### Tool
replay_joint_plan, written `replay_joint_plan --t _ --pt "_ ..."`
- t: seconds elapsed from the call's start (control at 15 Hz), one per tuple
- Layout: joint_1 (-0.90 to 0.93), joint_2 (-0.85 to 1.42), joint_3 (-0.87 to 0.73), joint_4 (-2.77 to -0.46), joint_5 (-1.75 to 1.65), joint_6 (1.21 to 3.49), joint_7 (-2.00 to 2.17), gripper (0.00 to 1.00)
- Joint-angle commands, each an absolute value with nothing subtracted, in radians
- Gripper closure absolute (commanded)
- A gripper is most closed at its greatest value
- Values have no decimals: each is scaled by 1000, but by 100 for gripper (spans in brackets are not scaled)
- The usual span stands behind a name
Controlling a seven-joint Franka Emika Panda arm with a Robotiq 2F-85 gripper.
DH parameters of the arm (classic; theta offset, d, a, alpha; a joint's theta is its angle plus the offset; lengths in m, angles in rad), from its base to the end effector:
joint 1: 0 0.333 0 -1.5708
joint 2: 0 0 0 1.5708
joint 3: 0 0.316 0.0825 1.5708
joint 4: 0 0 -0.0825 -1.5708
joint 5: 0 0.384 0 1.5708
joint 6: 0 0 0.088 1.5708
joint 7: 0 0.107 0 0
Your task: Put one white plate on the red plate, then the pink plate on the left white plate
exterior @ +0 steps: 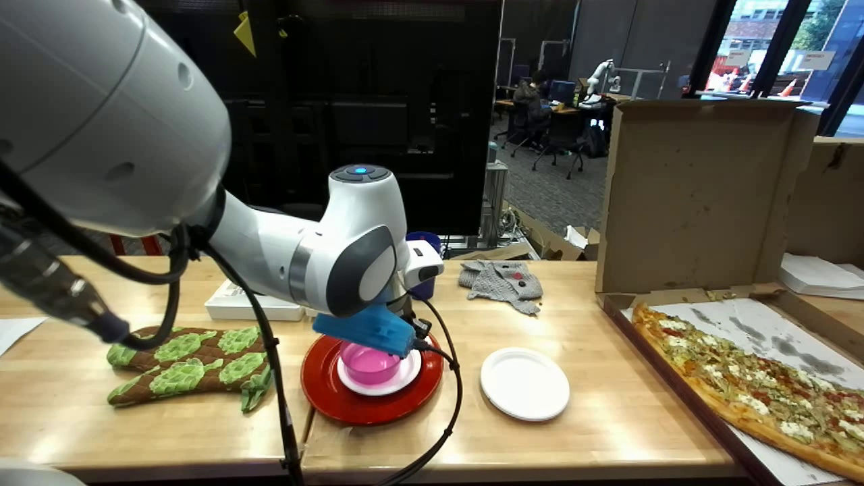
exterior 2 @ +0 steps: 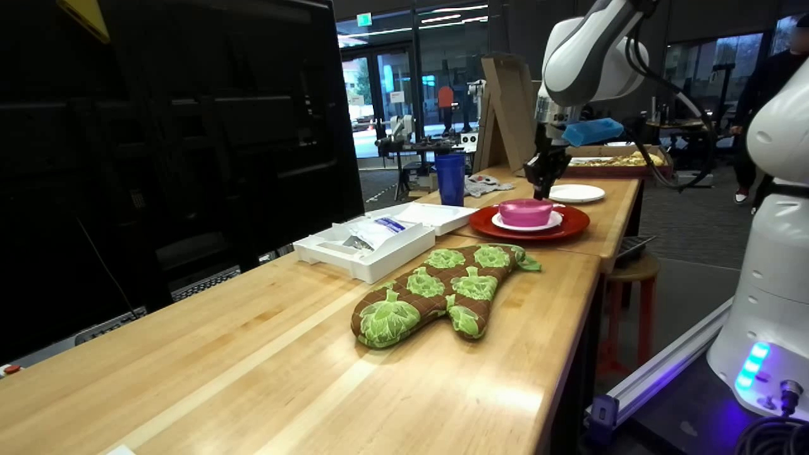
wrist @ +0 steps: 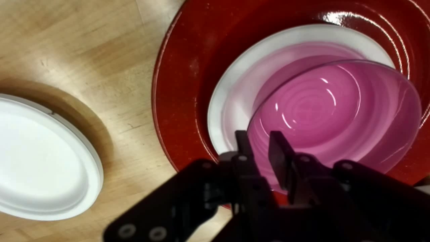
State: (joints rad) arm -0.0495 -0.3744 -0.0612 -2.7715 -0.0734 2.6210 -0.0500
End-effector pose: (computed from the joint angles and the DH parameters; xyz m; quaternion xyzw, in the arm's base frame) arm 0.3895 -0.0402 0.3457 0.9937 0.0003 0.1105 0.0193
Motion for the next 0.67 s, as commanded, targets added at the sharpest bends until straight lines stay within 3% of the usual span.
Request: replay_joint_plan --t 0.0,0.47,0.6 --pt "-45 -391 -58 -2777 -58 2614 -54 47" --pt "-51 -421 -54 -2783 -66 2610 -47 2" --pt "-54 -434 -53 -2781 -68 2610 -43 0"
